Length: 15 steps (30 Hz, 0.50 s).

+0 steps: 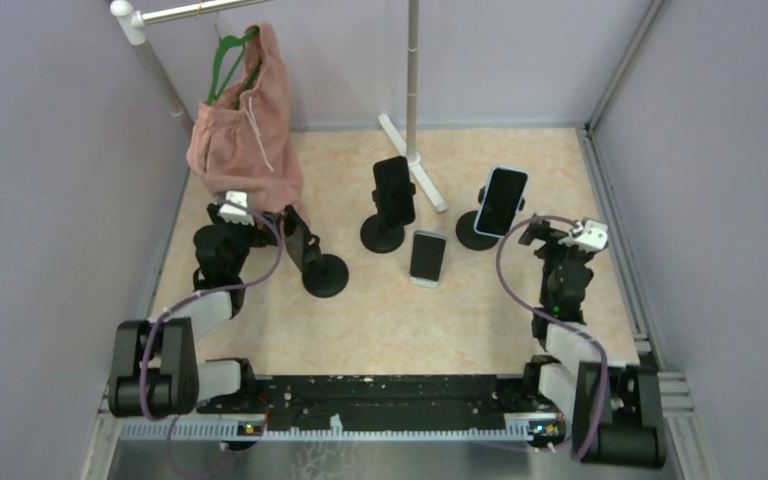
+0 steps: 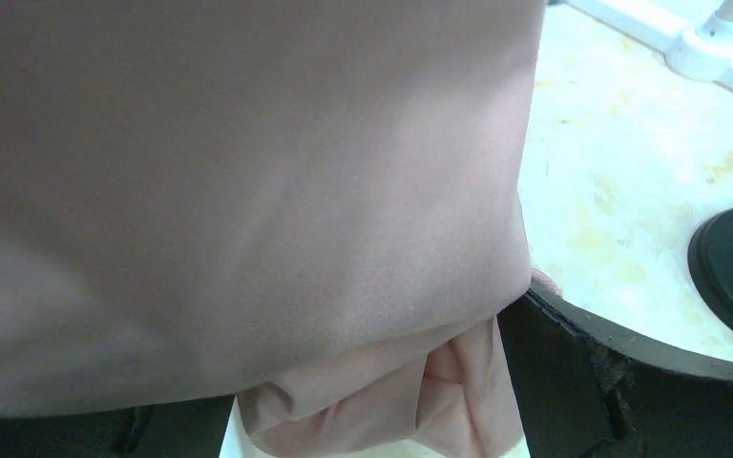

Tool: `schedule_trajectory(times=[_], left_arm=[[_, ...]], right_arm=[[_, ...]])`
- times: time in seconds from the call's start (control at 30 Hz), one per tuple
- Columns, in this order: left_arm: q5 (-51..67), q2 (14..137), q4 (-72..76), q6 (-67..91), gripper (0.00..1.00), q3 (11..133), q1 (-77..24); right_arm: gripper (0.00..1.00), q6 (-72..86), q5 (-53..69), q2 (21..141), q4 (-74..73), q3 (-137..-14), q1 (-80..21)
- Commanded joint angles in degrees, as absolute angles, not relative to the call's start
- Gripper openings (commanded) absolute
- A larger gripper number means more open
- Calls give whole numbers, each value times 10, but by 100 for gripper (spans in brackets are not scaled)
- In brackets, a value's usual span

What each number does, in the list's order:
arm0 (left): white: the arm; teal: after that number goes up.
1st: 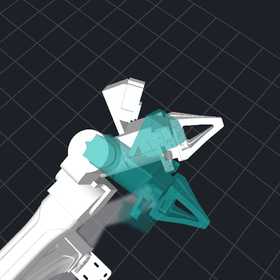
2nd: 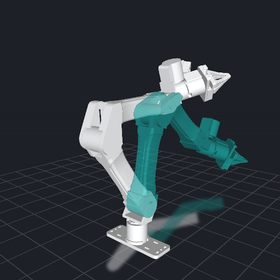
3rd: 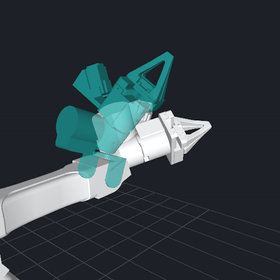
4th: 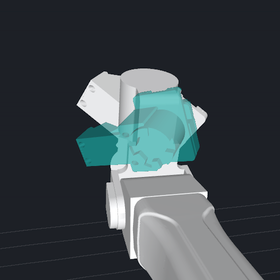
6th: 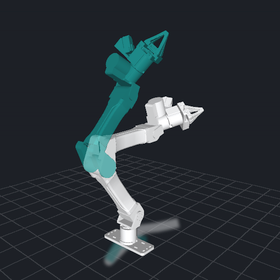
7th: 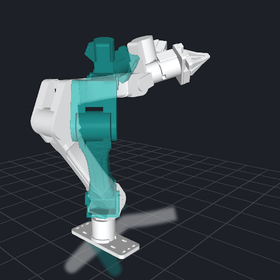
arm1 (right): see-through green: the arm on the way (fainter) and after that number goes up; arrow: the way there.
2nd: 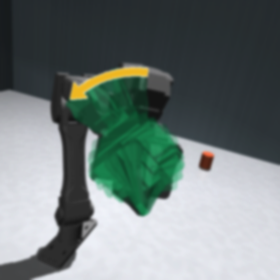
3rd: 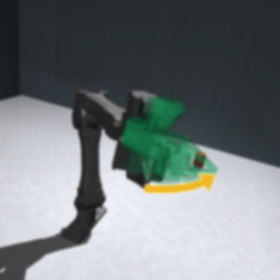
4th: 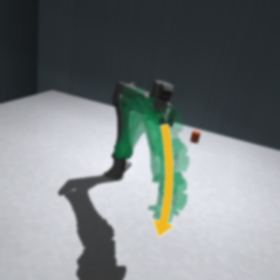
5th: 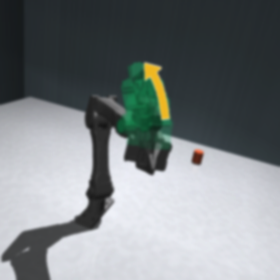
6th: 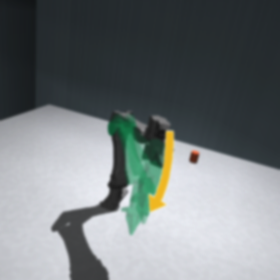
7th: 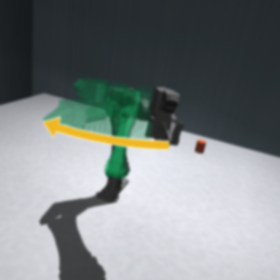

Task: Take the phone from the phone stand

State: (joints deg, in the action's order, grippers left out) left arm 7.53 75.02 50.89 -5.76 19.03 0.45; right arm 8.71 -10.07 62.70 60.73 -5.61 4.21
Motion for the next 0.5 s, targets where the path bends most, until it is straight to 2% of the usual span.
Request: schedule_trajectory(times=[0.0, 0.13, 0.27, 0.47], left_arm=[[194, 680, 312, -69, 100, 235, 59], [280, 647, 176, -77, 100, 272, 90], [317, 602, 36, -123, 100, 306, 108], [408, 544, -139, -181, 100, 372, 171]], right_arm=[[99, 174, -158, 504, 408, -106, 38], [99, 262, -163, 410, 227, -156, 39], [99, 491, -176, 294, 40, -181, 40], [99, 506, -47, 157, -31, -176, 42]])
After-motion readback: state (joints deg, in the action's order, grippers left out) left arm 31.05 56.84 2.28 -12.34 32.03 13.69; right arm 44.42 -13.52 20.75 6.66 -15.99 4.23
